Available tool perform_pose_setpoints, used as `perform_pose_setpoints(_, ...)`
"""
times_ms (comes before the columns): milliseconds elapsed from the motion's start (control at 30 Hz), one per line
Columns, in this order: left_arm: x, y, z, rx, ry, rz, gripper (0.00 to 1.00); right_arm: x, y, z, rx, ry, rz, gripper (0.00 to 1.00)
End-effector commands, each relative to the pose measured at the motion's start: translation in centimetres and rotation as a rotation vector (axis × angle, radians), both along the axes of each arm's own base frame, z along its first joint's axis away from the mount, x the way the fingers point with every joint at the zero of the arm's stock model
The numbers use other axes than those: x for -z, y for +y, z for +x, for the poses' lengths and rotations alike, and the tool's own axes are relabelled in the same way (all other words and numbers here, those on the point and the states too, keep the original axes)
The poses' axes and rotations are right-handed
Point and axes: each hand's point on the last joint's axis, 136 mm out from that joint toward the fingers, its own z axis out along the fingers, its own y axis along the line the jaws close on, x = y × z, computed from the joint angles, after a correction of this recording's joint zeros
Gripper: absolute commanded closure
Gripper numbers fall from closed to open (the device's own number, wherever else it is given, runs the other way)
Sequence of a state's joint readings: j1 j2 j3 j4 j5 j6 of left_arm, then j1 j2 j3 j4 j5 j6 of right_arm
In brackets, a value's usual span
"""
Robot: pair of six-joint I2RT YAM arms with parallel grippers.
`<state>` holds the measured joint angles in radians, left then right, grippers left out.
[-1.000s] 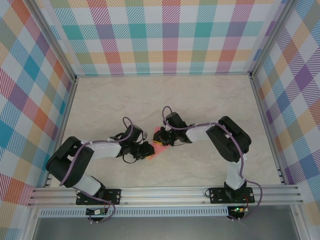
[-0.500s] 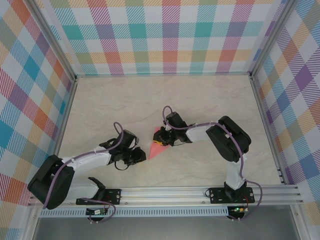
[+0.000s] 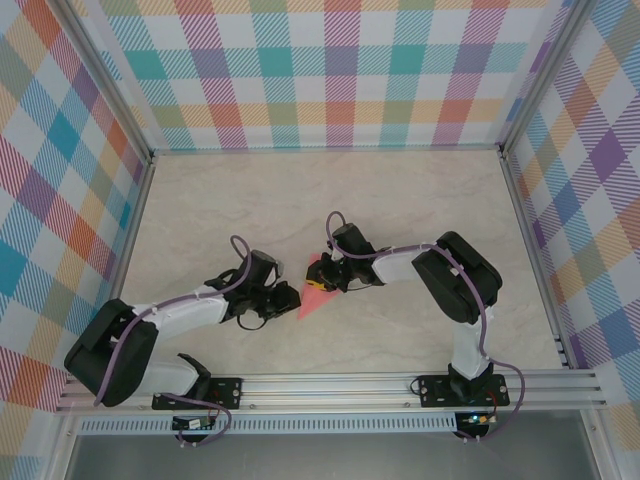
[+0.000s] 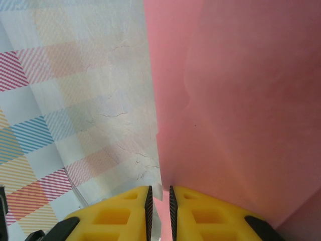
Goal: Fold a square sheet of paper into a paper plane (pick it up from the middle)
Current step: Fourth fold the wing at the center of the table.
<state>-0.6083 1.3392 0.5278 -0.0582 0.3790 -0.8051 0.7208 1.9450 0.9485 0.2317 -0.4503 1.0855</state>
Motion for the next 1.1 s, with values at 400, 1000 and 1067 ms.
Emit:
perform_pose_setpoints(400, -1.1, -4.0, 3.0, 0.034, -0.042, -0.131, 0.82, 6.5, -3.9, -2.2, 0.061, 0.152, -0.222, 0.8)
perform_pose_setpoints(1000, 8.5, 3.1, -1.4, 0.015, 0.169, 0.294, 1.0, 2.2, -2.7, 0.2, 0.034, 0.058, -0.195, 0.79)
perform_pose_setpoints(1067, 8.5, 3.4, -1.7, 0.02, 0.172, 0.303, 1.0, 0.5, -2.5, 1.0, 0.025, 0.016, -0.167, 0.81)
